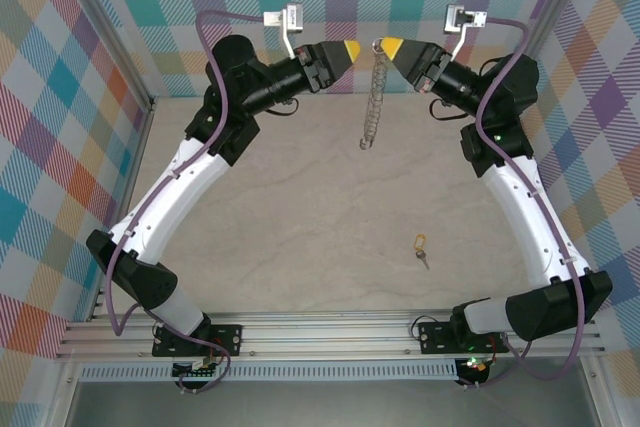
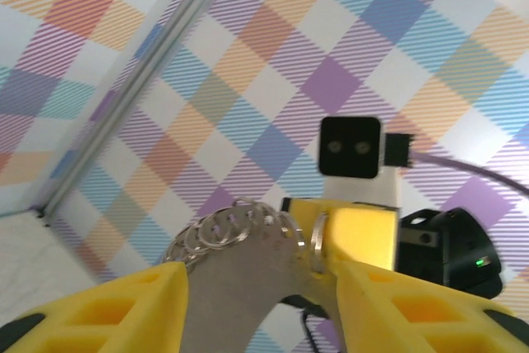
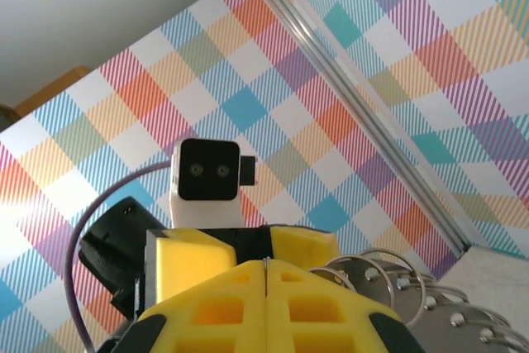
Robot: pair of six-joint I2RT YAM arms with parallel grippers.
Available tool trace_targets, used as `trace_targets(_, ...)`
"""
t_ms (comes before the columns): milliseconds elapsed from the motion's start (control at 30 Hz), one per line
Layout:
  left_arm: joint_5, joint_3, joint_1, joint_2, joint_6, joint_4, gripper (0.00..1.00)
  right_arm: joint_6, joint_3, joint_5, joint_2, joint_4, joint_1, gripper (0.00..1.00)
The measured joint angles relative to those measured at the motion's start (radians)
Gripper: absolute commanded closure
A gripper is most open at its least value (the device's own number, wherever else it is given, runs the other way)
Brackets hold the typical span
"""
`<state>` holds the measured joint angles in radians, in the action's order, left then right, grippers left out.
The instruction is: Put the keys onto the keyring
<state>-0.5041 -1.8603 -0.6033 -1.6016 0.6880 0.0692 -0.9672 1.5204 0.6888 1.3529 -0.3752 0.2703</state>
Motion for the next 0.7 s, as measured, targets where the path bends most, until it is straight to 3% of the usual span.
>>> trace_targets(233, -0.029, 0.003, 0.000, -0.002, 0.082, 0.091, 0.51, -0.048, -0.004, -0.024, 0.000, -0.056, 0.000, 1.00)
trace_targets(700, -0.035, 0.003, -0.004, -0.031, 0.102, 0.096, 0.54, -0.092, -0.008, -0.026, 0.023, -0.099, 0.028, 1.00)
